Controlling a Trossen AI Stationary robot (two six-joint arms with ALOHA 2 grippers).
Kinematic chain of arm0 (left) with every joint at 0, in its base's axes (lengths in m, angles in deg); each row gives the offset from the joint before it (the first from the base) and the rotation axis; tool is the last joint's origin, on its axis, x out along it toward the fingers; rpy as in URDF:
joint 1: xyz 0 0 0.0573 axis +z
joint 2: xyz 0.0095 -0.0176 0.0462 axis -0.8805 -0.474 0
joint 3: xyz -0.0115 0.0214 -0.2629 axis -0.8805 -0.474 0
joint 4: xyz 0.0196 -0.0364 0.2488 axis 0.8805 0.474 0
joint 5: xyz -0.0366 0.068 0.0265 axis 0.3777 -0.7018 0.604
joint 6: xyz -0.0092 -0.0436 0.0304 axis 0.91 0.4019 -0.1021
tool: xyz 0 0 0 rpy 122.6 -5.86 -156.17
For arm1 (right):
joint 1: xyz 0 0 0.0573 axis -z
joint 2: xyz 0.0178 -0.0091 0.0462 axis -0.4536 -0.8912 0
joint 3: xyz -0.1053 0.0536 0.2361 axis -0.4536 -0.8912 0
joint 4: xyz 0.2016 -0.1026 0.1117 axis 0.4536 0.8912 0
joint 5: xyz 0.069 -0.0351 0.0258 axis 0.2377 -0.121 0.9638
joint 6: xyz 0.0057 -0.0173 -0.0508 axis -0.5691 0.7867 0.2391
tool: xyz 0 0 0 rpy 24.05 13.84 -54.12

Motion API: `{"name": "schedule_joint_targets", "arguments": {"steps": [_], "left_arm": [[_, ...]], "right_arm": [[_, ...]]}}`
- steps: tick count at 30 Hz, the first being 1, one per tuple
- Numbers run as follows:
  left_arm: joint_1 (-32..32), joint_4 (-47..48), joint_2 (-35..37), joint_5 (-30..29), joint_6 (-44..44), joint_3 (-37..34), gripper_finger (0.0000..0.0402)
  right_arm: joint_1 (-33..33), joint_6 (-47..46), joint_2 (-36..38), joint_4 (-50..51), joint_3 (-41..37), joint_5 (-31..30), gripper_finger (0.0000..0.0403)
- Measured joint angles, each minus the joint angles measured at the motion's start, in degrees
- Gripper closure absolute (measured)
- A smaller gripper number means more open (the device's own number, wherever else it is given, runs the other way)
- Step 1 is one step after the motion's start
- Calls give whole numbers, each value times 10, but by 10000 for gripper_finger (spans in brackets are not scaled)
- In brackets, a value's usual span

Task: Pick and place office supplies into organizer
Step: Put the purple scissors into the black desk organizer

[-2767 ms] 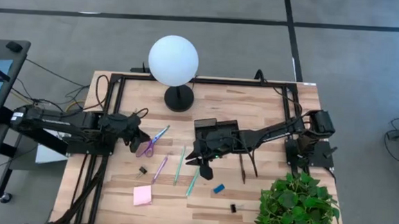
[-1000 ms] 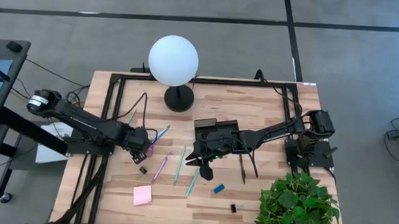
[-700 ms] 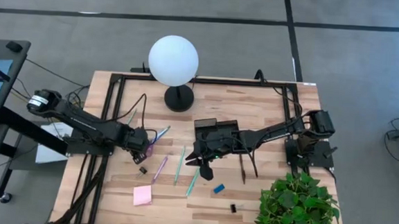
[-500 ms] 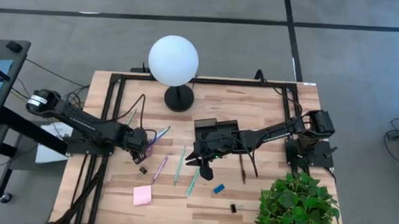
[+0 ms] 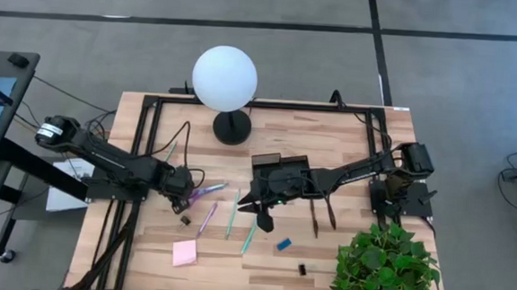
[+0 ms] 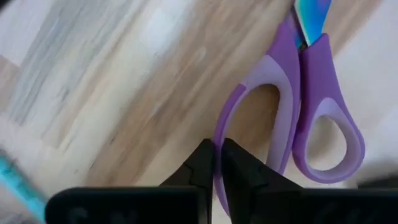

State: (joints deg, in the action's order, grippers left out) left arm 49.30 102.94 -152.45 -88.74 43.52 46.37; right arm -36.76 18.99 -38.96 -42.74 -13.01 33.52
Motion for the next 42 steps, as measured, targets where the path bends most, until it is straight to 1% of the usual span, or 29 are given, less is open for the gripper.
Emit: {"name": "schedule_joint_targets", "arguments": {"steps": [2,6,10,15,18,21,28,31,34,38,42], "left_arm": [[0,27,0,-1,-9,23,396],[0,116,0,-15,-20,88,398],[0,225,0,-56,-26,179,399],[0,326,0,-123,-54,297,399],[0,365,1,-146,-78,357,400],[0,391,1,-167,-97,401,400],[25,405,-2,-208,-164,469,401],[51,411,-28,-213,-203,510,401],[74,432,-75,-213,-246,565,401],[97,474,-166,-213,-306,655,399],[110,474,-255,-211,-384,750,398]], "right_arm": [[0,0,1,-9,0,0,315],[0,-1,1,-16,0,0,315],[-4,-1,1,-17,0,0,315],[-12,-1,7,-21,0,3,315],[-21,4,32,-20,-1,3,315],[-29,25,71,-4,-1,3,315],[-32,63,177,44,0,3,315],[-27,65,210,91,0,2,315],[-20,65,235,150,0,2,315],[-16,61,251,202,-5,2,315],[-22,59,262,212,-27,2,315]]}}
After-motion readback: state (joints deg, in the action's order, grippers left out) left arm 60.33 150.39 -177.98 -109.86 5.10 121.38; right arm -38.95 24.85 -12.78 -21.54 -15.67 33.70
